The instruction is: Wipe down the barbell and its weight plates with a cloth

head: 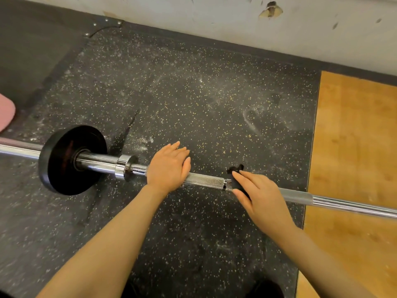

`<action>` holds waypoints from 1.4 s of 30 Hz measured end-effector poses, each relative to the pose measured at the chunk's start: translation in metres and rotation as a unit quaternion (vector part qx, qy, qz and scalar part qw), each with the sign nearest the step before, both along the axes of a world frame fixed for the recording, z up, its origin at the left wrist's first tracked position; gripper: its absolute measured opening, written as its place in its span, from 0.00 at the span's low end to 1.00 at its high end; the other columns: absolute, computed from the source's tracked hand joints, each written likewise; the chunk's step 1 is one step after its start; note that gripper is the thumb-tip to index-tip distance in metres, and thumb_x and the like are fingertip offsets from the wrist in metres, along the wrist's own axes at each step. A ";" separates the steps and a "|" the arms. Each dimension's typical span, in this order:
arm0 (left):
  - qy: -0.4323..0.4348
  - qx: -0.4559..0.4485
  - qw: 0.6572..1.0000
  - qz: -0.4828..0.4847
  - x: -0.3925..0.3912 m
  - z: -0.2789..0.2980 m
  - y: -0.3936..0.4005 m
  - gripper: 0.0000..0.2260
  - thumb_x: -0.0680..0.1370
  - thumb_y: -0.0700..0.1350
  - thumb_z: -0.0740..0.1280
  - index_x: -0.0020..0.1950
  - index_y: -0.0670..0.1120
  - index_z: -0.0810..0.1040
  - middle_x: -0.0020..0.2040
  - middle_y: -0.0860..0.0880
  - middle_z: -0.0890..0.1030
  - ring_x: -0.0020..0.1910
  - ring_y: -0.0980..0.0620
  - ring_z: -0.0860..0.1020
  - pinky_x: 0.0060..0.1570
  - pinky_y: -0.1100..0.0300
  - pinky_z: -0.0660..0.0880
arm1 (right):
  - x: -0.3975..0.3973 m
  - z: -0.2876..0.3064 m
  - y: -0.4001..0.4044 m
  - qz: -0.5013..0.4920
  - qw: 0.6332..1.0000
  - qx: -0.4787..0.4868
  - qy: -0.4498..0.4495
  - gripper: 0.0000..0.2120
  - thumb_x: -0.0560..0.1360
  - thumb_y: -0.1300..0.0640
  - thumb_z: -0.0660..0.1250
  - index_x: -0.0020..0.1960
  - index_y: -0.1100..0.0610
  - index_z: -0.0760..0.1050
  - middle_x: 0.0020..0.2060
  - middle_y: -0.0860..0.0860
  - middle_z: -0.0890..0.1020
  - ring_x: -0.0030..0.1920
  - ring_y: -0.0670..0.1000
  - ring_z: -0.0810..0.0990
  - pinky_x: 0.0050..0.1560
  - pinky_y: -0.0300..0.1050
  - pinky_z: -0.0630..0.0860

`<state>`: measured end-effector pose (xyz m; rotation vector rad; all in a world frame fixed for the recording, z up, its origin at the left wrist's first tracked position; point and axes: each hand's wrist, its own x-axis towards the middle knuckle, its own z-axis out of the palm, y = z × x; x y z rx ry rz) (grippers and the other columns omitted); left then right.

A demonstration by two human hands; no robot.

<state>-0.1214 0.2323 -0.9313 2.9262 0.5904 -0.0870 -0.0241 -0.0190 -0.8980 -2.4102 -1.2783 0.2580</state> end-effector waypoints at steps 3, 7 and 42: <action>-0.007 -0.005 1.000 0.003 -0.001 0.001 -0.001 0.27 0.79 0.53 0.46 0.63 0.43 0.79 0.61 0.47 0.81 0.69 0.47 0.72 0.71 0.52 0.62 | 0.013 0.003 0.006 0.018 0.999 -0.011 -0.026 0.26 0.78 0.41 0.59 0.68 0.56 0.74 0.52 0.54 0.79 0.48 0.57 0.77 0.47 0.52 0.74; -0.001 -0.007 1.000 0.004 -0.001 0.002 -0.002 0.28 0.79 0.53 0.44 0.65 0.44 0.78 0.62 0.47 0.80 0.70 0.48 0.70 0.72 0.53 0.60 | 0.012 -0.004 0.013 0.021 0.999 -0.032 0.022 0.21 0.81 0.44 0.57 0.67 0.54 0.74 0.70 0.58 0.69 0.65 0.60 0.70 0.62 0.59 0.70; -0.057 -0.016 0.998 -0.013 -0.046 0.006 -0.031 0.20 0.79 0.46 0.54 0.59 0.40 0.82 0.59 0.44 0.82 0.62 0.45 0.78 0.65 0.49 0.72 | -0.022 -0.011 0.038 0.154 0.982 -0.109 0.033 0.26 0.80 0.41 0.58 0.73 0.52 0.66 0.66 0.50 0.73 0.61 0.53 0.74 0.59 0.50 0.73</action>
